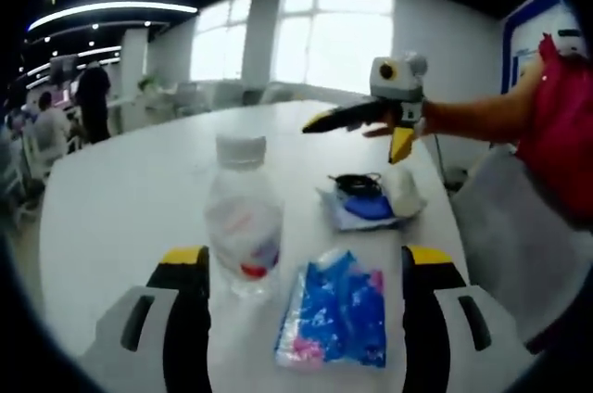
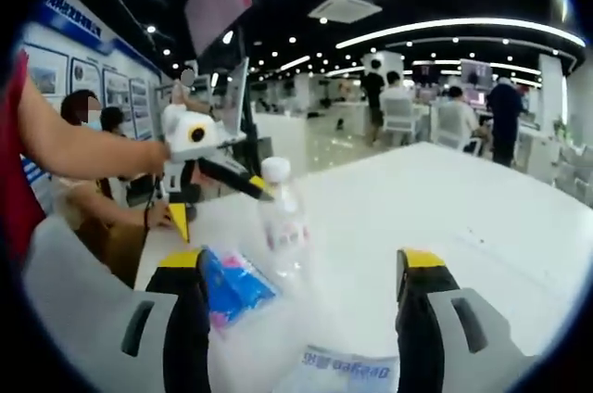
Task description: Arrange the tabletop items into an orderly group along one side of the table until the central work area is clear of visible clutter.
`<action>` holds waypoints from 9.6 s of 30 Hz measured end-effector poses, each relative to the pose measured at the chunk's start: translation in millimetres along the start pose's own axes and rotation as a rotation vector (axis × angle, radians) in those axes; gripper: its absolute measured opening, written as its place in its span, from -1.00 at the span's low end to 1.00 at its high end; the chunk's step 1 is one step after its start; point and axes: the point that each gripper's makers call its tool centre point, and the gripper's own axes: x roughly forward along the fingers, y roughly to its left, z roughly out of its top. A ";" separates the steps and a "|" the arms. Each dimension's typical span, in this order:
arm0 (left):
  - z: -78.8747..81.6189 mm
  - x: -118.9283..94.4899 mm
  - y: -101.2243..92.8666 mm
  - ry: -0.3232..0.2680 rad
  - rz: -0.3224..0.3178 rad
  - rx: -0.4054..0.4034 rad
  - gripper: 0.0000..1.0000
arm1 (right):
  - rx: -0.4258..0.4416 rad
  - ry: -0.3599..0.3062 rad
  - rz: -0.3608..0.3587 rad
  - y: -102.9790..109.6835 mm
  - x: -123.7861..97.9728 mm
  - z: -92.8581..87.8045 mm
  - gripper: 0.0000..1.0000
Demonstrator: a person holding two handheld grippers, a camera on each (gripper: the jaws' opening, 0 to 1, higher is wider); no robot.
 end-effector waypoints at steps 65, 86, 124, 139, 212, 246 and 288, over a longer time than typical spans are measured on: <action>47.1 117.7 -194.2 0.189 -0.294 0.163 0.38 | 0.194 0.038 -0.257 37.9 -197.4 -127.0 0.57; 32.4 203.7 -213.3 0.478 -0.317 0.290 0.19 | 0.238 0.035 -0.251 40.0 -204.1 -140.1 0.53; -3.4 248.7 -190.3 0.853 -0.212 0.284 0.01 | 0.278 0.019 -0.258 35.8 -204.8 -148.2 0.47; -11.7 251.8 -187.9 0.862 -0.197 0.223 -0.13 | 0.282 0.034 -0.250 37.0 -202.3 -151.9 0.46; 57.7 85.9 -83.1 -0.242 0.154 -0.096 -0.23 | -0.024 0.008 0.063 61.7 -138.1 -57.4 0.47; 30.6 123.0 6.6 -0.332 0.589 -0.040 -0.26 | 0.030 0.067 0.168 31.4 -111.2 -74.2 0.44; -9.0 114.8 16.7 -0.197 0.736 -0.099 -0.21 | 0.057 0.045 0.147 28.0 -121.4 -71.0 0.40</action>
